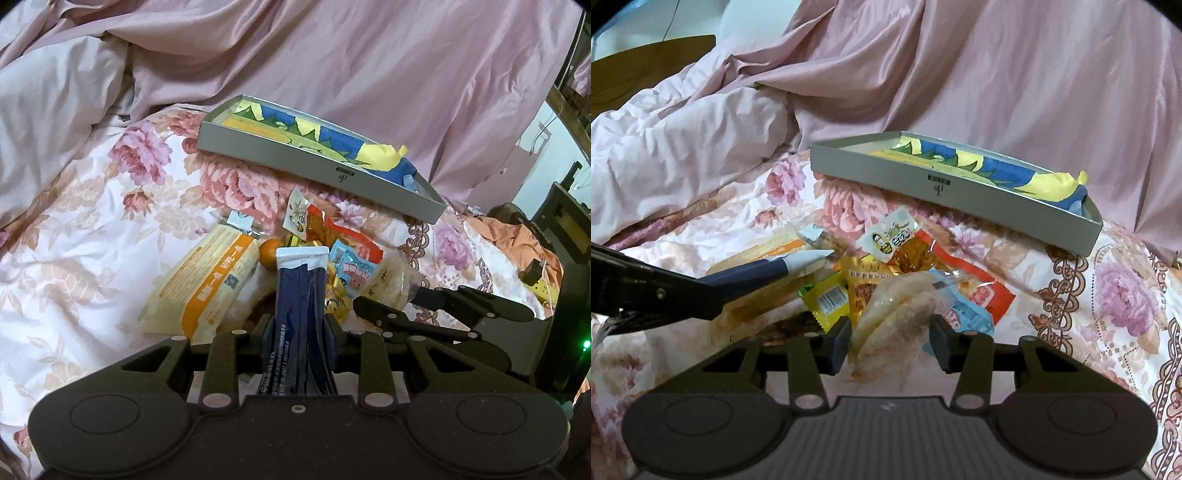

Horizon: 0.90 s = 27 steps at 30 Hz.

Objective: Organize snacks
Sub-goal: 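Grasp the clear-wrapped pastry with the right gripper while the left gripper lifts the navy pack, then carry both held snacks over the gray tray and lower them inside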

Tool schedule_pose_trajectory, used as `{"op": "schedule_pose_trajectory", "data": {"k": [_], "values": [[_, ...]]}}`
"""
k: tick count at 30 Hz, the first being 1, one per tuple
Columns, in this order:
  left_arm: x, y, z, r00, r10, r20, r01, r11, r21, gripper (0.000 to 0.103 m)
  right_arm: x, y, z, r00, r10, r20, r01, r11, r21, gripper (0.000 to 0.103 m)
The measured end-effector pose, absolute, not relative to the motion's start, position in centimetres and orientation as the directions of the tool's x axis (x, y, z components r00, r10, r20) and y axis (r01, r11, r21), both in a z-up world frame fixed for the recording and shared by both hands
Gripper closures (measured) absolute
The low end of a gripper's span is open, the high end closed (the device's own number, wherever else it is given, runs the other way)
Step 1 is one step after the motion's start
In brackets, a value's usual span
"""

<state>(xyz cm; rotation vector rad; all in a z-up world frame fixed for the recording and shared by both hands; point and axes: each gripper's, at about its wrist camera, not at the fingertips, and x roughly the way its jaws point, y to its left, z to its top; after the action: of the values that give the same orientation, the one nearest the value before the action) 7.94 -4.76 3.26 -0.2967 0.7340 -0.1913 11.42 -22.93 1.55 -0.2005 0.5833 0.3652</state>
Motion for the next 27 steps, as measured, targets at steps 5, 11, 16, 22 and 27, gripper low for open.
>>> {"op": "schedule_pose_trajectory", "data": {"k": [5,11,16,22,27], "values": [[7.9,-4.7,3.5,0.743,-0.271,-0.612,0.067,0.94,-0.335,0.073,11.1,-22.9,1.9,0.795,0.268,-0.544,-0.381,0.919,-0.104,0.06],[8.5,-4.8,4.2,0.764,-0.262,-0.589,0.063,0.94,-0.336,0.073,10.6,-22.5,2.2,0.824,0.261,-0.503,-0.381,0.912,-0.151,0.062],[9.4,-5.4,5.1,0.787,-0.257,-0.561,0.069,0.94,-0.334,0.073,10.4,-22.3,2.7,0.856,0.236,-0.46,-0.359,0.912,-0.199,0.082],[11.6,-5.9,6.1,0.809,-0.254,-0.53,0.066,0.935,-0.347,0.073,10.9,-22.4,2.8,0.875,0.22,-0.432,-0.344,0.909,-0.234,0.083],[13.4,-6.4,6.8,0.82,-0.249,-0.515,0.073,0.939,-0.337,0.073,11.1,-22.5,3.8,0.907,0.209,-0.366,-0.317,0.91,-0.267,0.083]]}}
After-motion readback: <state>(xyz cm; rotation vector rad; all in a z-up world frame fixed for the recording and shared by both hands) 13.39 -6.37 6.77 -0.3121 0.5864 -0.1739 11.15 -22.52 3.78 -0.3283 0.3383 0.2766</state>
